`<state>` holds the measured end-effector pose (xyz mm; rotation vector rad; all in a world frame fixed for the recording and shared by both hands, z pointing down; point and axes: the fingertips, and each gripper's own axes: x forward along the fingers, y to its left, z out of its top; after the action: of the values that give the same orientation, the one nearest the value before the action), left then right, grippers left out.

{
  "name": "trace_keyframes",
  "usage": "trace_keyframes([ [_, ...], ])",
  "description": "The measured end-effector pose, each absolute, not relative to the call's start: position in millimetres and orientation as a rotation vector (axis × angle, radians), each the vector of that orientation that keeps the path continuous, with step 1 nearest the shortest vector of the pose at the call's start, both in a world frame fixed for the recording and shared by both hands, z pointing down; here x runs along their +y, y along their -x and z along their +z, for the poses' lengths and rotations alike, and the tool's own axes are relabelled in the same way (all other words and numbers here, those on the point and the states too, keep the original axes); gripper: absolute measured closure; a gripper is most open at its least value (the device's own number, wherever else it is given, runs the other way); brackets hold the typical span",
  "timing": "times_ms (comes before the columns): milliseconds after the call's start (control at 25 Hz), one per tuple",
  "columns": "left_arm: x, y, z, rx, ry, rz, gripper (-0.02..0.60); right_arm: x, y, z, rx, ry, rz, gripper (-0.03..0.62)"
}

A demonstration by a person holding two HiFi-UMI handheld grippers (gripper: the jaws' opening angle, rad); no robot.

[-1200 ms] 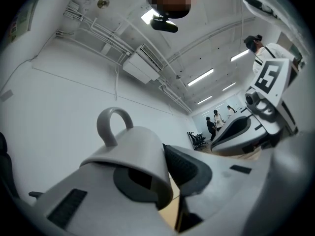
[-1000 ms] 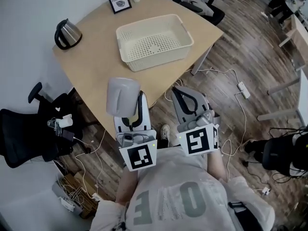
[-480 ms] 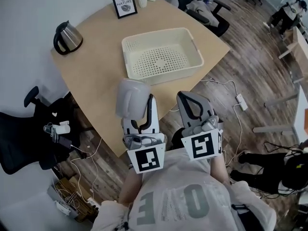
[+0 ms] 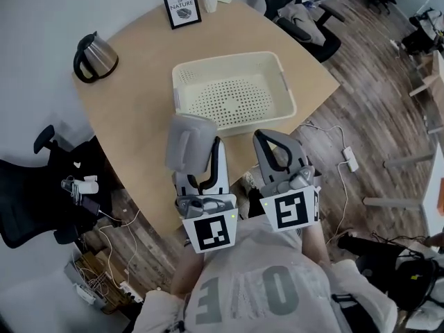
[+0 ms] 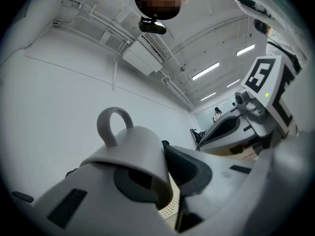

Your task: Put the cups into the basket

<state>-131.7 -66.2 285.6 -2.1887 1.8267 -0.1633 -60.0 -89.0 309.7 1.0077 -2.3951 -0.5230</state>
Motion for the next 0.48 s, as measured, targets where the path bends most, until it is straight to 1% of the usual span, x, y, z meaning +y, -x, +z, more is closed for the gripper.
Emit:
trace_keyframes([
  [480, -164.9, 107.1, 278.6, 1.941, 2.069, -0.268, 0.518, -191.1, 39.2, 308.5, -2.499, -0.865, -0.510, 0.595],
])
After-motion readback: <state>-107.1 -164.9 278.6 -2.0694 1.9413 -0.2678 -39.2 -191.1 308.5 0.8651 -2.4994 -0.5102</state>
